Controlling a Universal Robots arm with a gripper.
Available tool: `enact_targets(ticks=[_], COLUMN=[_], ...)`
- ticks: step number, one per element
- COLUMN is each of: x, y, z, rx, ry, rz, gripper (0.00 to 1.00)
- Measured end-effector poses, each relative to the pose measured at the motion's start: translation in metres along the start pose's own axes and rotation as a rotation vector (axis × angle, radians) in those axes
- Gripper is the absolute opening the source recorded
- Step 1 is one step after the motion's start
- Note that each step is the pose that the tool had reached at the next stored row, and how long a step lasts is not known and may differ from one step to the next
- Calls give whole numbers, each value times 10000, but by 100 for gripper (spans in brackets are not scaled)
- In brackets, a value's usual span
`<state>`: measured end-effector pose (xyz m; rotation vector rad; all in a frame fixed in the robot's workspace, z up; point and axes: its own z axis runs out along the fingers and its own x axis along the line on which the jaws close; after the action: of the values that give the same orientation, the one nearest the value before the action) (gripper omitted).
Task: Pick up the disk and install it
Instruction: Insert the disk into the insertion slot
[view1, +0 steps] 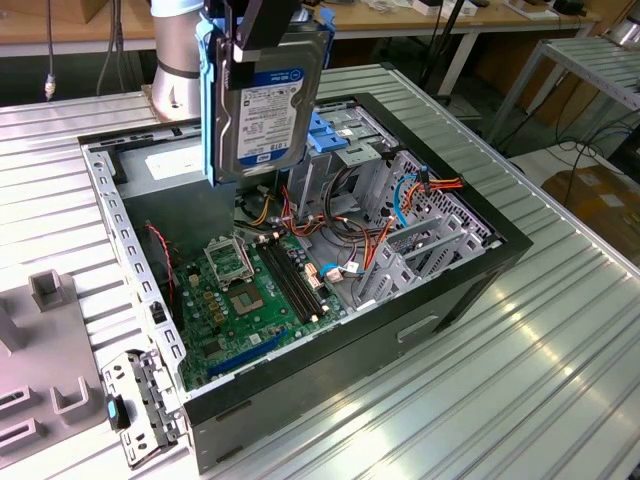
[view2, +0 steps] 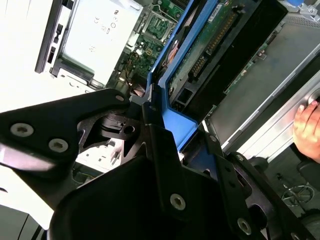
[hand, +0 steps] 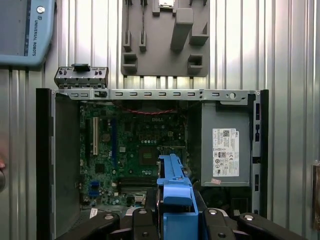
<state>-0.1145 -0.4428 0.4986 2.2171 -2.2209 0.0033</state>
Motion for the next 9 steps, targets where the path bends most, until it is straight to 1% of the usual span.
enact_targets(ticks=[5,9], x=[0,0], y=[-31,-39], z=[0,0], rx=[0,-1], ry=[0,1], rz=[0,0], gripper=[37,37])
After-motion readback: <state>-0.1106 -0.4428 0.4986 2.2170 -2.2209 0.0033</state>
